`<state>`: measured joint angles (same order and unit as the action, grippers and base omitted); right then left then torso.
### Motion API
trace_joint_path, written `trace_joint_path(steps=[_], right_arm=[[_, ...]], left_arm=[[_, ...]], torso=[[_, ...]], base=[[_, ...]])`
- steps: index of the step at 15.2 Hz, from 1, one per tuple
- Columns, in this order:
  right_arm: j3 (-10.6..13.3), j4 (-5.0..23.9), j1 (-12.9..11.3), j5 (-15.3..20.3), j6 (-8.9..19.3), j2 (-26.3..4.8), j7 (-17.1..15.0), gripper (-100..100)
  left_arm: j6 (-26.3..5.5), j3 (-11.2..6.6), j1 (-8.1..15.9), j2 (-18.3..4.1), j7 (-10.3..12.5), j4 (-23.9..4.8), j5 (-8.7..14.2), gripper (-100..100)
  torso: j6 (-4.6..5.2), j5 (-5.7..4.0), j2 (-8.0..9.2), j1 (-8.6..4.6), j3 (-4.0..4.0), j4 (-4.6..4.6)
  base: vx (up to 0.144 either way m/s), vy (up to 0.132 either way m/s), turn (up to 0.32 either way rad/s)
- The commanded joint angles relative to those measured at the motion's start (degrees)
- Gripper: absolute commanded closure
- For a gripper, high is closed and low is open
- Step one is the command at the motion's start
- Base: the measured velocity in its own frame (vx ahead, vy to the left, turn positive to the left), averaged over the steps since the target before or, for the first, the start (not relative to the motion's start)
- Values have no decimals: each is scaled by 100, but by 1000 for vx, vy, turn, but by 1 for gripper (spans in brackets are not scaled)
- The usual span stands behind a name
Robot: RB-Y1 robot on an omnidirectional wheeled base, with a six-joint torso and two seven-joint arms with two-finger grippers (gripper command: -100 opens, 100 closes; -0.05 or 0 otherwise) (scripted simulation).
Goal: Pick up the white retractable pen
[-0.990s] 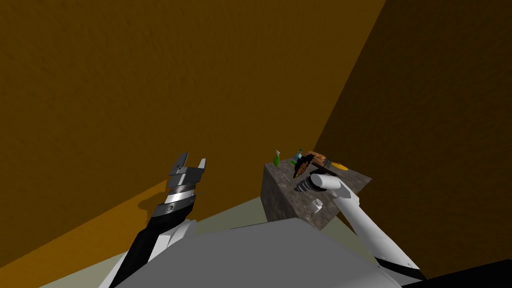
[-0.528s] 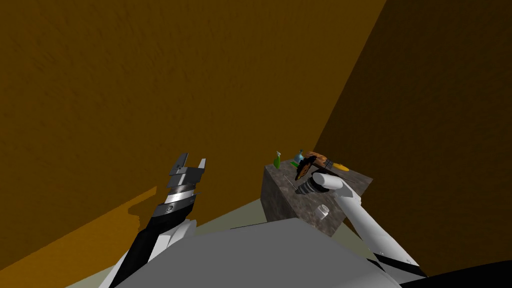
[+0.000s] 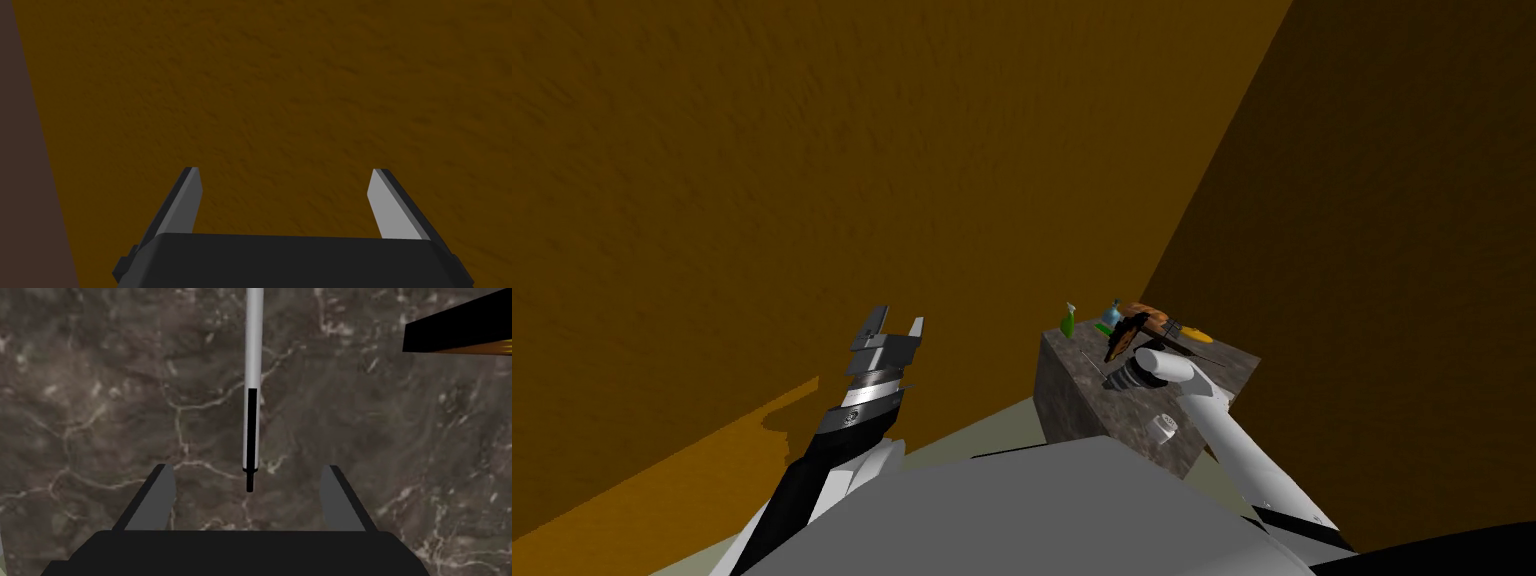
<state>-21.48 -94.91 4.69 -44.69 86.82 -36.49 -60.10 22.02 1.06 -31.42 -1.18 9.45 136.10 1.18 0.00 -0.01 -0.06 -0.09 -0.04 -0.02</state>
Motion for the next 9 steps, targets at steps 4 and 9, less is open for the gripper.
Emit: trace_joint_path(steps=[4,9], right_arm=[[-6,-7,-5,-1,1,-6,0,100],[-182,-254,79,38,359,-213,-273,-100]], left_arm=[[0,0,0,0,0,0,0,0],[0,0,0,0,0,0,0,0]], torso=[[-4,-12,-6,-9,-6,-6],[-4,-16,-14,-21,-12,-9]], base=[[0,0,0],[15,0,-33]])
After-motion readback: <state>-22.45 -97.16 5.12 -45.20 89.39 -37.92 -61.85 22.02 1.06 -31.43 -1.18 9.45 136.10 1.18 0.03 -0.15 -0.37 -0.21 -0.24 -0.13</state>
